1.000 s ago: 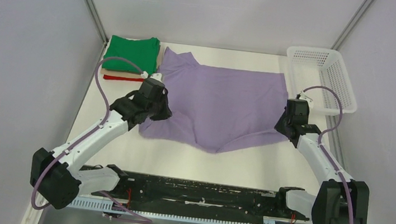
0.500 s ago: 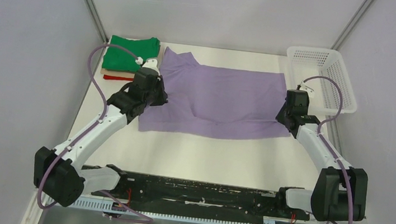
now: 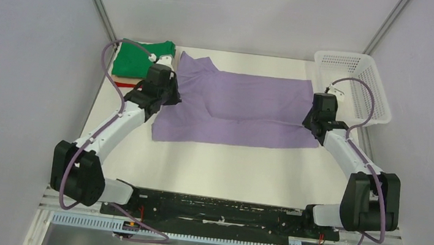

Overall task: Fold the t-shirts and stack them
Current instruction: Fold the flattened tshirt in 1/3 of the way, then grab the side of the flattened tshirt furthest away from the robot with both arms

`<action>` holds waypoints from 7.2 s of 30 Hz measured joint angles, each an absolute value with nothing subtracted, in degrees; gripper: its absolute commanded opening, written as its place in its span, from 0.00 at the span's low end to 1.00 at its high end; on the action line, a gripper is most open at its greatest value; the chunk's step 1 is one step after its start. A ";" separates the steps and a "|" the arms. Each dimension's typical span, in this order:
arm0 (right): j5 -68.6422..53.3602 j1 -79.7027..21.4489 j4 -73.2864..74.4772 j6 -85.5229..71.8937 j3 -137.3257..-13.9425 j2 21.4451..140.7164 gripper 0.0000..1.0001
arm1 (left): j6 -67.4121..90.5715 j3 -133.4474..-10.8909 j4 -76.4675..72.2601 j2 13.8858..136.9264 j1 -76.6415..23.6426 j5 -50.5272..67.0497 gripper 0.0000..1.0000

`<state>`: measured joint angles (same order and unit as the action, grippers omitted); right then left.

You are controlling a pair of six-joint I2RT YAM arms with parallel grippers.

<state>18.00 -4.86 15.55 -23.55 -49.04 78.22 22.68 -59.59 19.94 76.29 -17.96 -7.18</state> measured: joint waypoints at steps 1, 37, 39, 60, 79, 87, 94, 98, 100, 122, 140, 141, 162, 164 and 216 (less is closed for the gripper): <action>18.13 -4.86 15.18 -23.42 -49.30 78.83 0.07 | 22.37 -59.81 19.46 77.23 -17.67 -6.83 0.07; 4.47 -18.37 1.78 -14.68 -46.09 89.08 0.98 | 28.08 -57.95 8.29 95.83 -14.11 13.85 1.00; 4.49 -18.28 1.06 -14.68 -44.99 90.76 0.98 | 28.42 -56.10 7.94 97.06 -14.11 14.09 1.00; 4.75 -21.08 1.67 -17.30 -24.32 69.78 0.98 | 38.63 -27.83 10.33 68.03 -20.27 8.45 1.00; 1.89 -29.02 16.25 -20.34 -18.98 53.91 0.98 | 45.95 -22.72 26.17 51.64 -22.22 1.08 1.00; 0.14 -34.46 21.91 -21.04 -19.44 51.31 0.98 | 47.86 -22.76 31.40 48.58 -22.26 -2.79 1.00; -2.39 -37.06 26.20 -21.47 -20.47 50.33 0.98 | 48.47 -22.74 34.26 46.17 -22.26 -4.47 1.00; -4.45 -37.54 29.32 -22.31 -21.10 49.56 0.98 | 48.49 -22.74 34.46 46.15 -22.26 -4.54 1.00; -5.43 -37.60 30.37 -22.79 -21.21 49.04 0.98 | 48.49 -22.74 34.54 46.02 -22.26 -4.56 1.00; 18.13 -37.26 30.83 -24.62 -38.89 51.20 0.98 | 47.35 -34.44 39.07 47.62 -22.26 -7.51 1.00; 13.72 -20.25 16.73 -18.13 -40.86 63.48 0.98 | 16.58 -102.19 40.25 107.72 -23.86 -13.34 0.99; 13.10 -19.94 16.27 -17.89 -40.86 64.27 0.98 | 14.48 -107.33 41.67 111.83 -23.77 -14.31 0.99; 9.74 -16.95 14.04 -16.45 -39.11 68.75 0.98 | -2.07 -134.32 43.31 145.08 -17.65 -20.91 0.62; 9.78 -16.84 14.04 -16.45 -39.07 68.75 0.98 | -2.94 -134.54 42.26 145.27 -17.76 -20.93 0.58; 30.61 -10.44 28.45 -27.31 -76.34 109.45 0.98 | -5.85 -89.01 19.84 112.03 -17.69 0.82 0.02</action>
<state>30.61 -10.44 28.45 -27.31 -76.34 109.45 -5.85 -89.01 19.84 112.03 -17.69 0.82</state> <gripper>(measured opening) 0.980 0.037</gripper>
